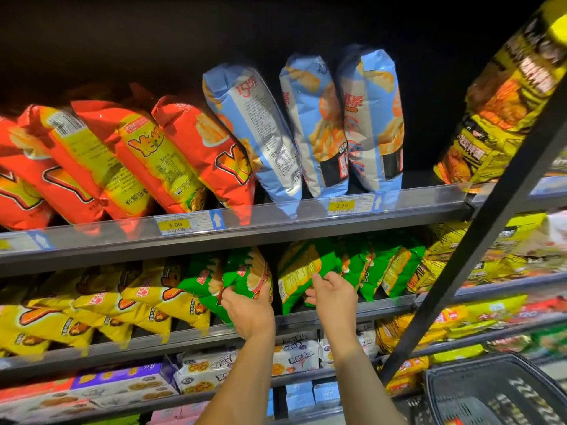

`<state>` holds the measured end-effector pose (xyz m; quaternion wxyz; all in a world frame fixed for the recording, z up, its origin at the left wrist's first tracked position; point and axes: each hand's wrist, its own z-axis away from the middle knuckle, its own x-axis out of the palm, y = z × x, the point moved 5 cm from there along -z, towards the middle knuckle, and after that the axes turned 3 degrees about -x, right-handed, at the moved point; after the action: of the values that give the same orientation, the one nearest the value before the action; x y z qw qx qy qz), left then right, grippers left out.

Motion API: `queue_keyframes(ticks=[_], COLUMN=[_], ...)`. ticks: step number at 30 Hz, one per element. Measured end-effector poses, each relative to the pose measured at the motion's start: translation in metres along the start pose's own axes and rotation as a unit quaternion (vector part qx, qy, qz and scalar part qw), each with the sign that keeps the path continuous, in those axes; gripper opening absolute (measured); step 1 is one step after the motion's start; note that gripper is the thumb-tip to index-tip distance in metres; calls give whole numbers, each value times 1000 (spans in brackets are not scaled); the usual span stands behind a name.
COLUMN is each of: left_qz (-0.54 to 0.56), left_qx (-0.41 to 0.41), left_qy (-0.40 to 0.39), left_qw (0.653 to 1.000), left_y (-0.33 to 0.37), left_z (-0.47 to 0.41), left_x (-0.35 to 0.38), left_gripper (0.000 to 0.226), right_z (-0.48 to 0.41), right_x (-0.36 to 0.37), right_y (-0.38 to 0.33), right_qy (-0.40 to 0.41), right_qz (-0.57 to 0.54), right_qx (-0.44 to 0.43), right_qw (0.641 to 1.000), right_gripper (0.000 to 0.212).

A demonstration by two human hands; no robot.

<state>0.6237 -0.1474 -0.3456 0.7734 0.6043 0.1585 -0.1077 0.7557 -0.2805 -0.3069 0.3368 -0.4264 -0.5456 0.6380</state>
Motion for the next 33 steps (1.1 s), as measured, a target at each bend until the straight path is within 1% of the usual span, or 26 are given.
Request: queue_keyframes(ticks=[5, 10, 12, 14, 16, 18, 19, 21, 23, 24, 25, 26, 27, 28, 31, 33], left_qz=[12, 19, 26, 33, 44, 58, 68, 80, 69, 61, 57, 54, 51, 49, 50, 44], left_qx=[-15, -28, -27, -13, 28, 79, 101, 116, 90, 72, 53, 43, 43, 47, 72, 84], left_qy=[5, 5, 13, 27, 27, -11, -44, -141, -263, -321, -372, -412, -434, -435, -386, -373], left_qw=[1000, 999, 999, 999, 998, 995, 992, 980, 958, 942, 925, 908, 899, 898, 918, 923], left_y=[-5, -5, -4, 0, 7, 15, 20, 30, 37, 39, 38, 36, 34, 31, 28, 27], left_z=[-3, 2, 8, 19, 32, 47, 56, 76, 103, 117, 132, 145, 156, 164, 180, 187], left_x=[-3, -8, -12, -18, -22, -23, -22, -18, -15, -14, -14, -13, -13, -12, -11, -10], left_gripper=[82, 80, 77, 73, 67, 61, 57, 52, 45, 38, 33, 34, 37, 38, 22, 22], right_z=[4, 6, 6, 7, 9, 13, 15, 20, 26, 28, 30, 33, 34, 36, 42, 48], right_x=[-8, -27, -37, -48, -60, -73, -80, -96, -111, -117, -122, -127, -132, -138, -150, -156], right_y=[-6, -14, -17, -19, -22, -23, -23, -23, -23, -22, -20, -18, -15, -13, -10, -12], right_qy=[-4, -15, -35, -63, -94, -118, -124, -124, -128, -132, -134, -130, -120, -110, -95, -101], right_qz=[-21, -35, -30, -17, -16, -30, -34, -44, -77, -91, -106, -120, -137, -149, -160, -152], right_qx=[1, 11, 3, -15, -32, -41, -41, -40, -24, -16, -10, 1, 12, 20, 29, 19], right_qw=[1000, 999, 999, 998, 995, 992, 991, 990, 989, 987, 985, 984, 983, 982, 982, 983], right_gripper=[38, 31, 35, 40, 43, 45, 45, 43, 39, 38, 38, 39, 39, 37, 33, 34])
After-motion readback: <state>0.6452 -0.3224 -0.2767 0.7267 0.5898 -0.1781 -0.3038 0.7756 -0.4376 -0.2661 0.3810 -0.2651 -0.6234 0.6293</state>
